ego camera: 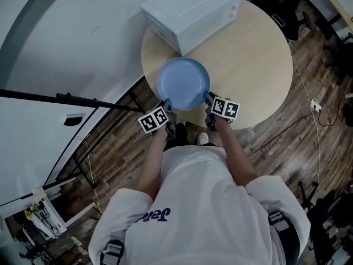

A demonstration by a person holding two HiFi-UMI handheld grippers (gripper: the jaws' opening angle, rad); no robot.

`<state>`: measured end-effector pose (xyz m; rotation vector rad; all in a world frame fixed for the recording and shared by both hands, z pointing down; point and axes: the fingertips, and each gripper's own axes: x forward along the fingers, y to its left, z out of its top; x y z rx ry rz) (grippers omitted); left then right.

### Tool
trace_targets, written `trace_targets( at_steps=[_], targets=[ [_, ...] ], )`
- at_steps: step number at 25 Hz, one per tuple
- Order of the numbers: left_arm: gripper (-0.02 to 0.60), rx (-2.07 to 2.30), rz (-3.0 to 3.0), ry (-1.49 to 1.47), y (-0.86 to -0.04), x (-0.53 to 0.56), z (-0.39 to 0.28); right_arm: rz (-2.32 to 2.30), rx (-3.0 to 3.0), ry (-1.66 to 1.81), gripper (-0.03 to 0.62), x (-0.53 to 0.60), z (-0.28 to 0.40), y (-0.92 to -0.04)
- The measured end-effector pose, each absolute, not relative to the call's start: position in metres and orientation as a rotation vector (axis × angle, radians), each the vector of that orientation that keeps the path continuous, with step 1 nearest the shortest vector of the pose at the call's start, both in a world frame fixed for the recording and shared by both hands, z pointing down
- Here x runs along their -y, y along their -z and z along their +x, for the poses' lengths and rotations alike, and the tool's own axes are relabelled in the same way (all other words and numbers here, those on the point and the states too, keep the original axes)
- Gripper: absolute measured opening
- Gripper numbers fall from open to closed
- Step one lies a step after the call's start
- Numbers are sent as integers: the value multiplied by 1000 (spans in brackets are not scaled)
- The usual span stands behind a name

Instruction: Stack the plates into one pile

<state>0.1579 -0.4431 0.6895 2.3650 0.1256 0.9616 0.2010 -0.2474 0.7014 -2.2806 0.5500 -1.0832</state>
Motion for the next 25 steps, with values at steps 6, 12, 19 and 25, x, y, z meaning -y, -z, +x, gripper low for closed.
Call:
trace_targets(
  at_steps=[6,12,19,25],
  targets=[
    [108,-172,2383,-1068,-710,441,188,-2342,-494,1163,91,246,226,-717],
    [117,-198,2393,-1175,-729,444,206,-2358,-456,1246,91,250,242,-733],
    [132,-207,2388,-1233,-746,445,214,-2337,-374,1298,91,251,251,-746],
    [148,-208,2381,-1294,-765,444,208,-2367,-362,1337,91,252,251,-758]
  ],
)
